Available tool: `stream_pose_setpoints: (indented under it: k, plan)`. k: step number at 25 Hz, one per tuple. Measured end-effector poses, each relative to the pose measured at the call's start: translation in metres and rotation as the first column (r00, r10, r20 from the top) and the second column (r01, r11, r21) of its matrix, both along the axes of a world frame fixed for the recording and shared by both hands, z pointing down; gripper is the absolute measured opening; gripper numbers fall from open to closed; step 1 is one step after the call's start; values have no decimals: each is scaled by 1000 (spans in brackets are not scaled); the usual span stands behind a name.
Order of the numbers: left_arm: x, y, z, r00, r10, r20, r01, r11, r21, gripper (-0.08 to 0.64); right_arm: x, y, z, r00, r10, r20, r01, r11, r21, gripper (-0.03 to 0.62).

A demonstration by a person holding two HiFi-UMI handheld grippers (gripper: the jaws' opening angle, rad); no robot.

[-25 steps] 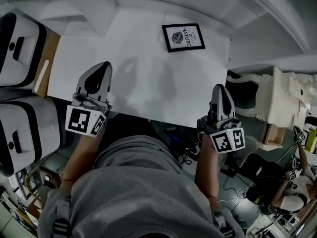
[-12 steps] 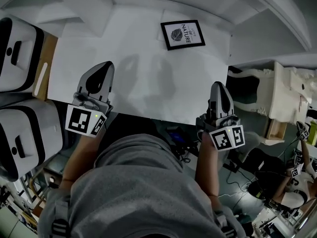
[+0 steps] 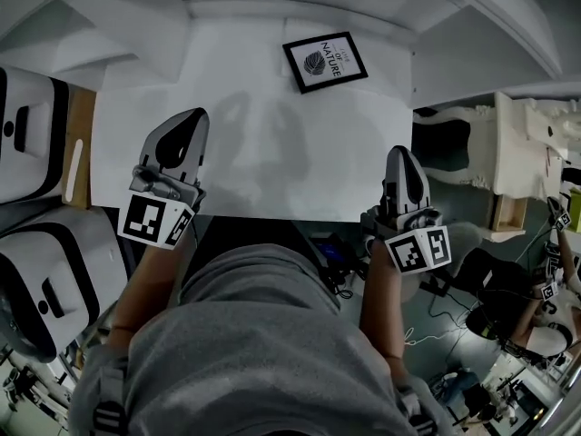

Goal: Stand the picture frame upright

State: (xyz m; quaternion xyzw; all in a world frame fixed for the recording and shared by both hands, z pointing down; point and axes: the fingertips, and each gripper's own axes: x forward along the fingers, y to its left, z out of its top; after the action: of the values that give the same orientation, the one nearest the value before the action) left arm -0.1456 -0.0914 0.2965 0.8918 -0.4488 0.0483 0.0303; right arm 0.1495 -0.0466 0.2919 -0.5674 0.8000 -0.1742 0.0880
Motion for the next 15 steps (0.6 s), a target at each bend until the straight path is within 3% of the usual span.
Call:
stream_pose_setpoints:
  k: [9, 15]
  plan:
    - [-1, -22, 5, 997, 72, -25, -72, 997, -6, 6, 3, -4, -6, 995, 87, -38, -87, 996, -8, 26]
    - [-7, -33, 5, 996, 78, -30, -78, 997, 1, 6, 12, -8, -6, 990, 132, -52, -133, 991, -20, 26]
